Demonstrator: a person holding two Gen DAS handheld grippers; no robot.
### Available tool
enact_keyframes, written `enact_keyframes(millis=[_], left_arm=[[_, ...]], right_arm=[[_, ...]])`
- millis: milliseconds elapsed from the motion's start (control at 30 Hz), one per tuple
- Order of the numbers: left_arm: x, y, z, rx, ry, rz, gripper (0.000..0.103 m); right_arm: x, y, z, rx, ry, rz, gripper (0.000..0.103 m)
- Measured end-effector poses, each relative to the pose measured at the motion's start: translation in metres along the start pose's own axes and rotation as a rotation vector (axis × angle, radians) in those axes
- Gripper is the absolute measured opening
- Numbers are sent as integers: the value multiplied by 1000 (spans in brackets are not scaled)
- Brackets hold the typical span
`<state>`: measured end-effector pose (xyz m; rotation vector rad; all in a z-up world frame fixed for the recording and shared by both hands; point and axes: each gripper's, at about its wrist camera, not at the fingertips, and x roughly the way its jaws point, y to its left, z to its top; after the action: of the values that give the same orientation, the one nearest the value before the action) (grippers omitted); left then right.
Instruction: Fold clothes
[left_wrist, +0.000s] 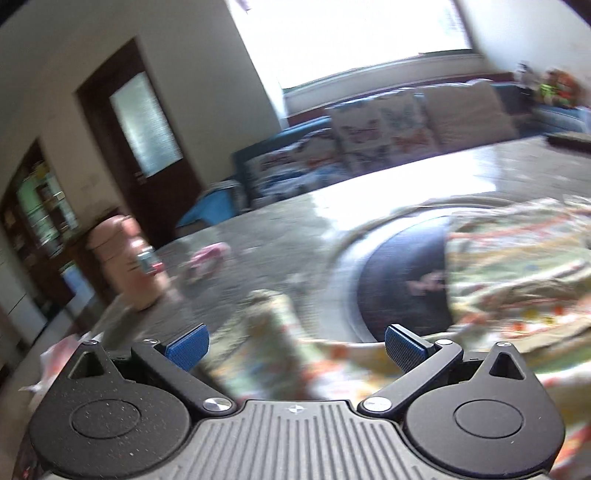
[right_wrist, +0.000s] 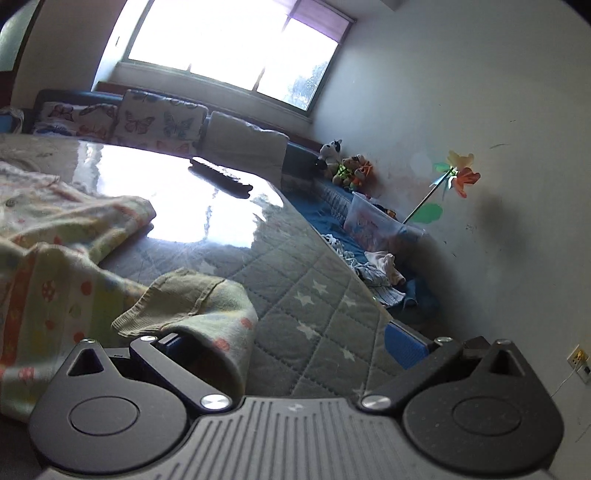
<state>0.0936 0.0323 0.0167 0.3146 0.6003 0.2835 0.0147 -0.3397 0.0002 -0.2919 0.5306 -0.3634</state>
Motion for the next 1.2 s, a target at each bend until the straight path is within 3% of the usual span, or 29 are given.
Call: enact_keyframes(millis=[67,200,300,400,633,800,867,1067,1200], left_arm=[[-1,-15,-2,34,-7,-32,103],[-4,-34,-7,73,-2,-67,103],[-4,-42,-10,90,8,-73,103],[-4,-45,-12,97,15,-73,103],[-4,-44,-11,104,17,-73,103],[-5,-44,-13,104,15,-72,103],[-5,-43,-14,104,12,-75,103],[-3,-33,-11,98,16,-69,103],[2,-26,-1,86,10,-66,103]], right_arm=[[1,-10,7,79,-10,32,103],[-1,-52,10,368,-17,119,103],[11,-97,-9,685,67,131,103],[13,-107,-23,720,91,74,103],[13,-94,-25,629,99,53,103],[19,-54,-6,421,91,129,103],[24,-41,-4,391,114,175,103],[34,-18,-6,315,192,197,103],[34,-11,12,293,169,254,103]])
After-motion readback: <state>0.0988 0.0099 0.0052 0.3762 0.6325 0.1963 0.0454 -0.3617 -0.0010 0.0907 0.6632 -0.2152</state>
